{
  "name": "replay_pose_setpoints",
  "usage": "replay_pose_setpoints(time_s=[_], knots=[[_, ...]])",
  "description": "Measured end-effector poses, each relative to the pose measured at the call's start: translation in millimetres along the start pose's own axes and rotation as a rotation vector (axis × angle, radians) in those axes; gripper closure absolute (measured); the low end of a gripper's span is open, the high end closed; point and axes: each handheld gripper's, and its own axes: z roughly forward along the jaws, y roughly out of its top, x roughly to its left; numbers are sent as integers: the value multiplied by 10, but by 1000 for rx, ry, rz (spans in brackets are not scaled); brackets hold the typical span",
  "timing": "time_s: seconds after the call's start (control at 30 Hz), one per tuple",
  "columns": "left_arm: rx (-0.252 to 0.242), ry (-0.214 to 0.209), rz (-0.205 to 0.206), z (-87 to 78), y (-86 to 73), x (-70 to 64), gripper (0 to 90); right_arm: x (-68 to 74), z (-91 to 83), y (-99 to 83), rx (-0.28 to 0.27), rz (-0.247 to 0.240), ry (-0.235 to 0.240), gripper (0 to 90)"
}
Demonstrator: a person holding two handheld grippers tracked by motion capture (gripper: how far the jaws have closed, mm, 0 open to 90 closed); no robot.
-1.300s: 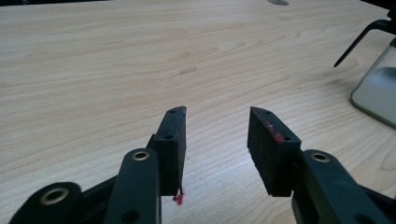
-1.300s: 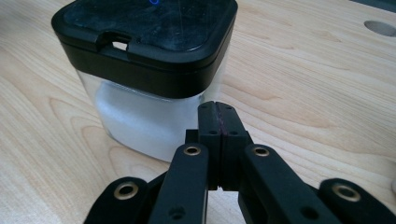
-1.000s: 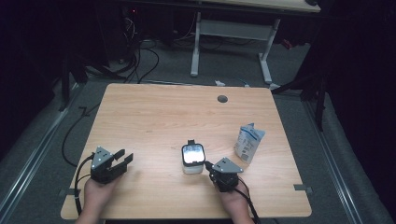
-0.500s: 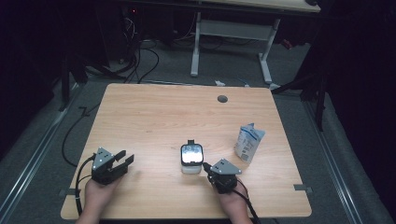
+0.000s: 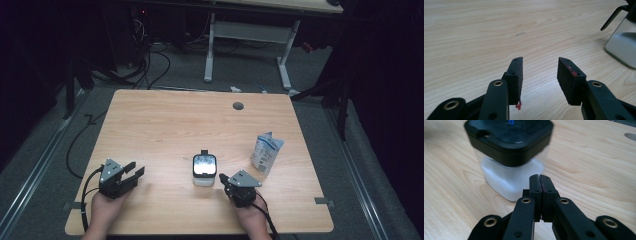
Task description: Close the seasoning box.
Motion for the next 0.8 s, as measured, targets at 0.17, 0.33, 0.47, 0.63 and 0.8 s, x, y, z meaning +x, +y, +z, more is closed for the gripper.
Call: replay_pose_setpoints(time_s=[0.17,0.33,0.47,0.63,0.8], knots=[[6,-5,5,5,-5,-20,558,-144,-81,-50,-9,32,-31,870],[4,-4,8,-2,-6,-30,555,-323,-183,-123,-17,63,-76,838],[2,-2,3,-10,-6,-14,552,-479,-290,-200,-19,96,-118,827],[-1,2,4,-15,-6,-8,550,-646,-455,-297,-28,134,-163,815],[1,-1,5,-10,-4,-11,550,-723,-511,-356,-31,161,-173,808]])
